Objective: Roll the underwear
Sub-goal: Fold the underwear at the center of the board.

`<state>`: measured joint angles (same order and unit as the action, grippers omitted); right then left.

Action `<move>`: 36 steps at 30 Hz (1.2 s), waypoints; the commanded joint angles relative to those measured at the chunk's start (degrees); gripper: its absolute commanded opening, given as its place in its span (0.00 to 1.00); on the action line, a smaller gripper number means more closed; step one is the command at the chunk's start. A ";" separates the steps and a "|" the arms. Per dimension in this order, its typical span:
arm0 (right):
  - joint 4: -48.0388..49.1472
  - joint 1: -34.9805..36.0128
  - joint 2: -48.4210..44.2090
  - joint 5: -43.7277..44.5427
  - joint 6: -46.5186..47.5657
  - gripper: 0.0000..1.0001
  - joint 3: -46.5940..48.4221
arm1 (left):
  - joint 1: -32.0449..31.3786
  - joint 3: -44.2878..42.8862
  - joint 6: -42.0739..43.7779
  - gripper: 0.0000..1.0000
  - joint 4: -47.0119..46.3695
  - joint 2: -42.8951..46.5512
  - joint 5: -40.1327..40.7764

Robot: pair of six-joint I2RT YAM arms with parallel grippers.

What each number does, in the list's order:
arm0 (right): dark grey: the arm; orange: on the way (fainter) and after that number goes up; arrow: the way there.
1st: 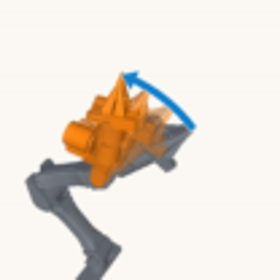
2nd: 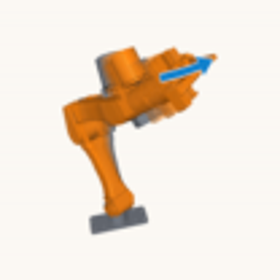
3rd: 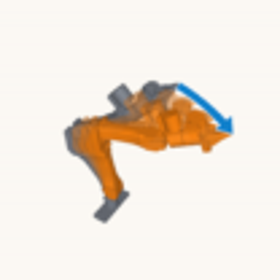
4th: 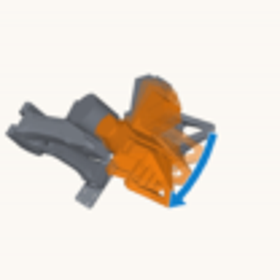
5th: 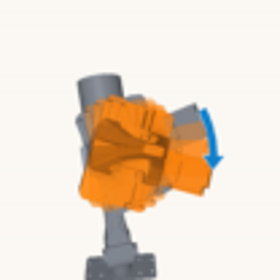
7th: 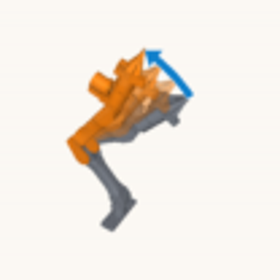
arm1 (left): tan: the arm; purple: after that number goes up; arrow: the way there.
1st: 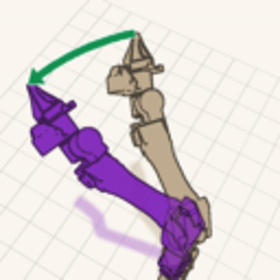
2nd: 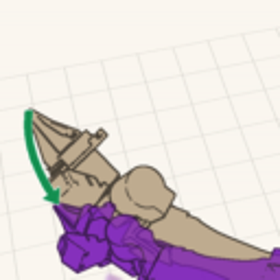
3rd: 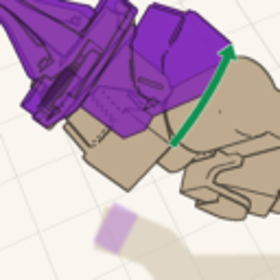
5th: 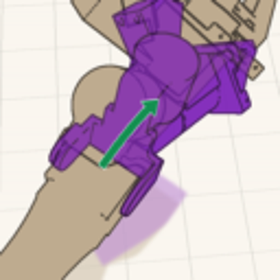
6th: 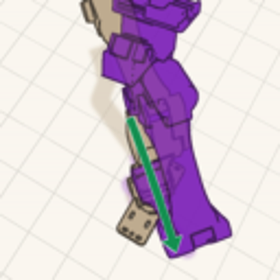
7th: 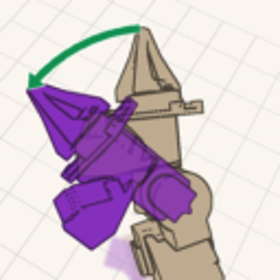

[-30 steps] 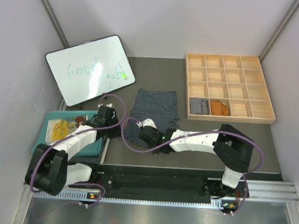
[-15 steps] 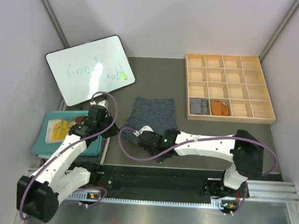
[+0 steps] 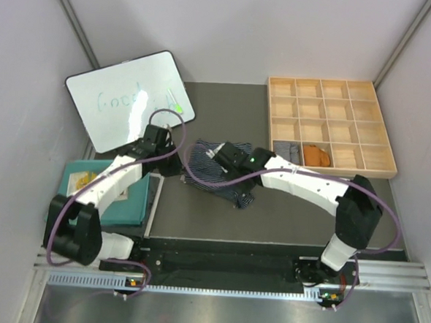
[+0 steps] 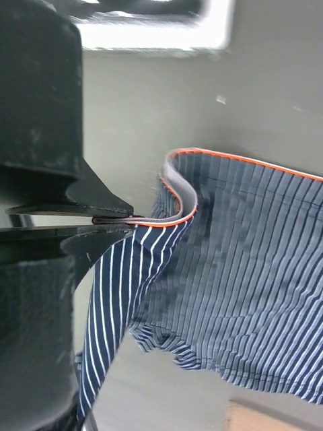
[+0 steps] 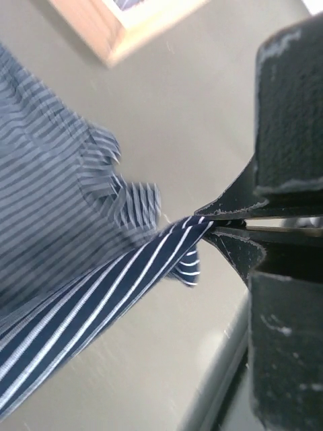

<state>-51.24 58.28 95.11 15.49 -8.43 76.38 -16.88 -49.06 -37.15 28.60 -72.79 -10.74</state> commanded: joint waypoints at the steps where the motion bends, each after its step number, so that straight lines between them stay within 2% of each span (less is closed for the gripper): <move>1: 3.43 -5.98 4.46 -0.54 8.16 0.00 5.53 | 0.80 -5.95 2.08 0.00 -5.65 -7.79 -2.44; 6: 4.49 -12.57 11.04 -2.91 13.87 0.00 11.06 | 2.20 -11.49 2.87 0.00 -6.19 -16.04 -4.37; 14: 2.03 -17.94 20.37 -4.06 19.41 0.00 21.52 | 4.84 -19.57 4.19 0.00 -5.57 -25.37 -6.66; 25: -0.70 -21.54 28.37 -3.27 22.05 0.00 32.50 | 6.25 -27.13 4.54 0.00 -4.79 -31.88 -9.47; 36: -1.93 -22.86 32.24 -2.39 23.98 0.00 38.58 | 7.74 -29.16 5.07 0.00 -5.57 -34.96 -8.95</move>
<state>-51.96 36.42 125.75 11.99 13.98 111.18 -10.09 -75.92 -33.15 24.43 -106.43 -19.70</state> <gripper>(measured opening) 0.012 0.084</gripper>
